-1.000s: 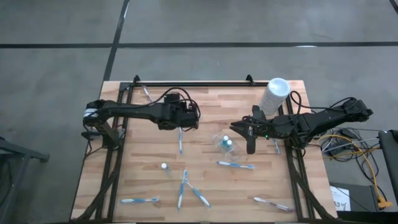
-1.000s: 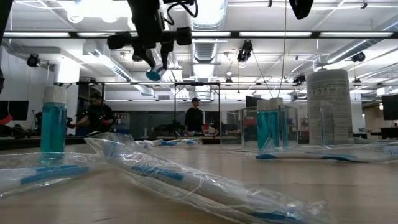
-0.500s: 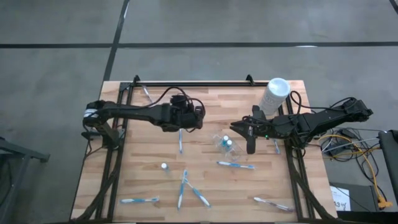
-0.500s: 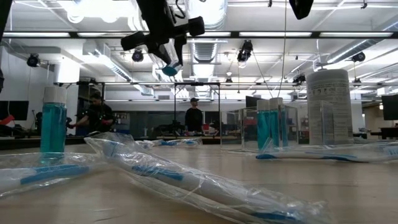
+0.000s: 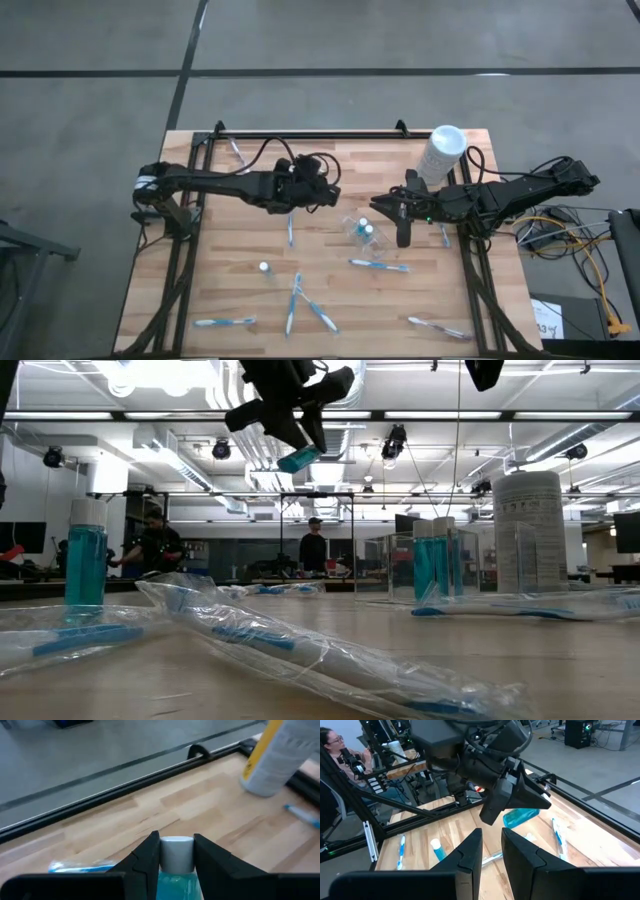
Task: Pick & Place toothbrushing station
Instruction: Put the blue mouthwash into the middle section of the transparent organizer
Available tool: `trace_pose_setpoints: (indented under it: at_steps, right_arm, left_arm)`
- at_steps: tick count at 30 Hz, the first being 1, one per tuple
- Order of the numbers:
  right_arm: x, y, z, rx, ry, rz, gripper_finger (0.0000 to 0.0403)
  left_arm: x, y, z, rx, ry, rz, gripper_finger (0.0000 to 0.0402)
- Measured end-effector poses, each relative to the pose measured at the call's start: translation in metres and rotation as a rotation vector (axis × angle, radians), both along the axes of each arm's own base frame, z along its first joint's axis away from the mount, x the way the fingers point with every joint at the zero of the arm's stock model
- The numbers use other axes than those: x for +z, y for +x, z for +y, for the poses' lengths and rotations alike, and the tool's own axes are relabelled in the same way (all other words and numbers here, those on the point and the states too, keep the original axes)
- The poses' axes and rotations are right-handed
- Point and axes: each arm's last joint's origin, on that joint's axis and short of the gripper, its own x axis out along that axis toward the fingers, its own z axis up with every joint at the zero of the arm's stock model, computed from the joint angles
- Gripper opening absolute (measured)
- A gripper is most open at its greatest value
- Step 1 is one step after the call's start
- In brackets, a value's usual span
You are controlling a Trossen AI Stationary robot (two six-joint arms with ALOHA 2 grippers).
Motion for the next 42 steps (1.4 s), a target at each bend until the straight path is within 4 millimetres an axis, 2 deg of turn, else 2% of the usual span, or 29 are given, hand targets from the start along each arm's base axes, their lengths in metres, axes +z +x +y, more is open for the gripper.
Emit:
trace_pose_setpoints:
  at_steps: [4, 10, 18, 21, 25, 30, 36, 42]
  right_arm:
    - [0.0, 0.0, 0.0, 0.0, 0.0, 0.0, 0.0068]
    - [0.0, 0.0, 0.0, 0.0, 0.0, 0.0, 0.0068]
    - [0.0, 0.0, 0.0, 0.0, 0.0, 0.0, 0.0068]
    - [0.0, 0.0, 0.0, 0.0, 0.0, 0.0, 0.0068]
    - [0.0, 0.0, 0.0, 0.0, 0.0, 0.0, 0.0068]
    - [0.0, 0.0, 0.0, 0.001, -0.003, 0.001, 0.0068]
    - [0.0, 0.0, 0.0, 0.044, -0.202, 0.043, 0.0068]
    - [0.0, 0.0, 0.0, 0.053, -0.241, 0.05, 0.0068]
  left_arm:
    - [0.003, 0.003, 0.0, -0.017, 0.023, -0.015, 0.0106]
    - [0.009, 0.009, -0.003, -0.154, 0.124, 0.047, 0.0106]
    - [0.029, 0.025, -0.015, -0.424, 0.156, -0.136, 0.0106]
    - [0.032, 0.027, -0.023, -0.5, 0.199, -0.135, 0.0106]
    - [0.04, 0.021, -0.028, -0.552, 0.262, -0.105, 0.0106]
    - [0.059, 0.008, -0.027, -0.546, 0.28, -0.155, 0.0106]
    - [0.082, -0.01, -0.027, -0.584, 0.283, -0.243, 0.0106]
    - [0.085, -0.023, -0.03, -0.745, 0.286, -0.352, 0.0106]
